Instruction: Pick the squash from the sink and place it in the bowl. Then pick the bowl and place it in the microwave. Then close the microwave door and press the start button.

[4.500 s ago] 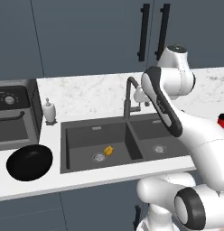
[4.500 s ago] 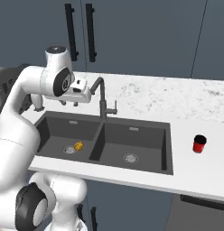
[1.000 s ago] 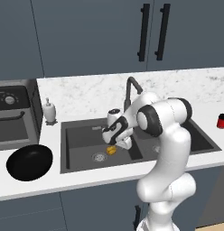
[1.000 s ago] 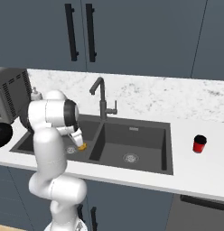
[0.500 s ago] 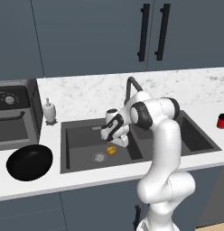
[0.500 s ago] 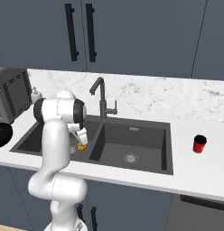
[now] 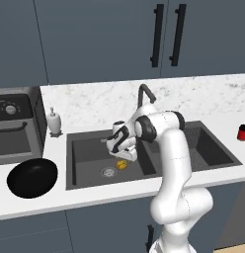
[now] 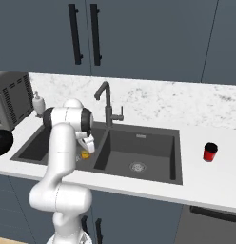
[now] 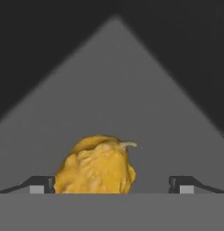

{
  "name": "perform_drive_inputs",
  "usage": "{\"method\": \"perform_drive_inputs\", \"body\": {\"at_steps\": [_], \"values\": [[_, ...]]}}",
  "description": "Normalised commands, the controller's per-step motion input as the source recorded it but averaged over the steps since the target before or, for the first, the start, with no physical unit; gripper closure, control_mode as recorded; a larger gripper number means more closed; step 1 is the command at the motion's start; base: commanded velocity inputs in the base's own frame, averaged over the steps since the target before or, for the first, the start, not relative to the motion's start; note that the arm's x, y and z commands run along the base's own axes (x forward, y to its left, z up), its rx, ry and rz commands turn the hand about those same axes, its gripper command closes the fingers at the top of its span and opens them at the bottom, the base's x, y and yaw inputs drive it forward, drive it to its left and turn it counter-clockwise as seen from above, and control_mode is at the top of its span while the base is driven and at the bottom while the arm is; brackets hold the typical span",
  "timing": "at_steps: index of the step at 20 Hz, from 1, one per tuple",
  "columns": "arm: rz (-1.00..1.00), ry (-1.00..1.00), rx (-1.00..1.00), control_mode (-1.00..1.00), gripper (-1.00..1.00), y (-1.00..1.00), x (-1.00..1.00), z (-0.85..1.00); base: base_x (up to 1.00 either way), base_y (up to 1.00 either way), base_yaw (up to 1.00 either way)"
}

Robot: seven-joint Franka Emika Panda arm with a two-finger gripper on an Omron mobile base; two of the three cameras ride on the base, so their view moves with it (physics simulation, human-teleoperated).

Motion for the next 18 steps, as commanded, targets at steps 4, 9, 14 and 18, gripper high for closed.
{"method": "perform_drive_inputs", "body": {"at_steps": [4, 9, 14, 18], "values": [[0.0, 0.0, 0.0, -1.0, -1.0, 0.0, 0.01, -0.53, 0.0, 0.0, 0.0], [0.0, 0.0, 0.0, -1.0, -1.0, 0.01, 0.01, -0.42, 0.0, 0.0, 0.0], [0.0, 0.0, 0.01, -1.0, 1.0, 0.02, -0.08, -0.5, 0.0, 0.0, 0.0], [-0.01, -0.02, 0.0, -1.0, 1.0, 0.29, -0.16, -0.63, 0.0, 0.0, 0.0]]}}
